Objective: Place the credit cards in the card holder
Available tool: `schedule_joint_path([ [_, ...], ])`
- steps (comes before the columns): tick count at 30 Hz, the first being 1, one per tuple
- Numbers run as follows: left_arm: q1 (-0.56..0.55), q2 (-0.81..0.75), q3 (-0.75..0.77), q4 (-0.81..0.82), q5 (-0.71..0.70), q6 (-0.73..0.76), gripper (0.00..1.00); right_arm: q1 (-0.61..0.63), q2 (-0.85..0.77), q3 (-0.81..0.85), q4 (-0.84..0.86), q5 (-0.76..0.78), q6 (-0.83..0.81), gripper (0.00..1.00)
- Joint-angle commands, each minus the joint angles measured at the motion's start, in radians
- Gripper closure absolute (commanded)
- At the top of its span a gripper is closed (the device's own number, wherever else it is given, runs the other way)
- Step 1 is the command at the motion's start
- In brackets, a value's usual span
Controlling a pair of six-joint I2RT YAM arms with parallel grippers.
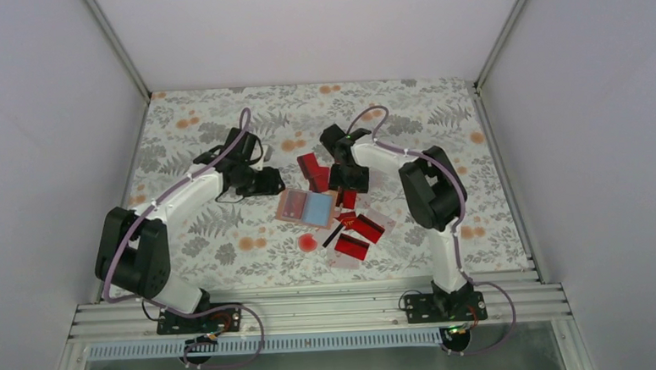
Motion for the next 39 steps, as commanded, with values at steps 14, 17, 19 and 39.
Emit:
schedule_joint_path([
  [14, 0.031, -0.051, -0.076, 0.046, 0.029, 0.035, 0.4, 0.0, 0.069, -0.207, 0.03, -0.003, 0.06, 0.44],
  [17, 0.033, -0.061, -0.076, 0.057, 0.048, 0.038, 0.4, 0.0, 0.041, -0.184, 0.027, -0.009, 0.035, 0.44],
  [19, 0.033, -0.069, -0.072, 0.063, 0.065, 0.044, 0.4, 0.001, 0.018, -0.164, -0.001, -0.001, 0.029, 0.4],
  [39, 0.032, -0.094, -0.098, 0.08, 0.079, 0.046, 0.4, -0.022, -0.172, -0.283, -0.069, 0.065, -0.064, 0.25],
])
